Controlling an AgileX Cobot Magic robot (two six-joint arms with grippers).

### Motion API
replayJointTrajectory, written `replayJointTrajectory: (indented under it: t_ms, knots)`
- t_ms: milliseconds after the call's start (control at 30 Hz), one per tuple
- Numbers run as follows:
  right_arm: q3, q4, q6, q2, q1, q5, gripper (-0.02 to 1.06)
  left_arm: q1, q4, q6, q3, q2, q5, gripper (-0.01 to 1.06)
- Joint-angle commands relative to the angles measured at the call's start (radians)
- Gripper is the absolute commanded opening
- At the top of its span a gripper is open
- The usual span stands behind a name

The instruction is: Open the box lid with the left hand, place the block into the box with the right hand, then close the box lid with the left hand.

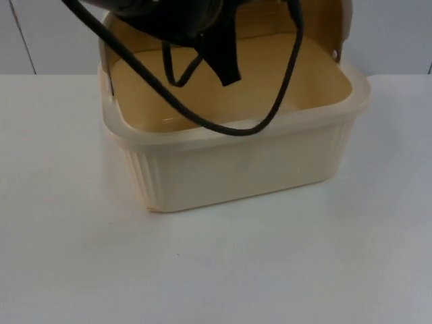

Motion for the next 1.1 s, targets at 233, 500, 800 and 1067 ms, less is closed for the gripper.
replayJointTrajectory:
  t_ms: [233, 500, 800, 1067]
  knots:
    - [0.004, -0.002, -0.008, -0.003, -0.003, -0.005, 1.05, -0.091, -0.560, 0.341, 0.054, -0.090, -0.199, 0.00]
    - [0.004, -0.002, -0.008, -0.003, -0.003, -0.007, 1.05, -0.024, -1.206, 0.812, 0.128, -0.310, -0.368, 0.00]
    - [0.004, 0.006, -0.008, -0.003, -0.003, -0.011, 1.05, 0.293, -1.515, 0.863, 0.150, -0.605, -0.386, 0.00]
    - [0.004, 0.006, -0.008, -0.003, -0.003, -0.011, 1.05, 0.626, -1.579, 0.826, 0.150, -0.686, -0.219, 0.00]
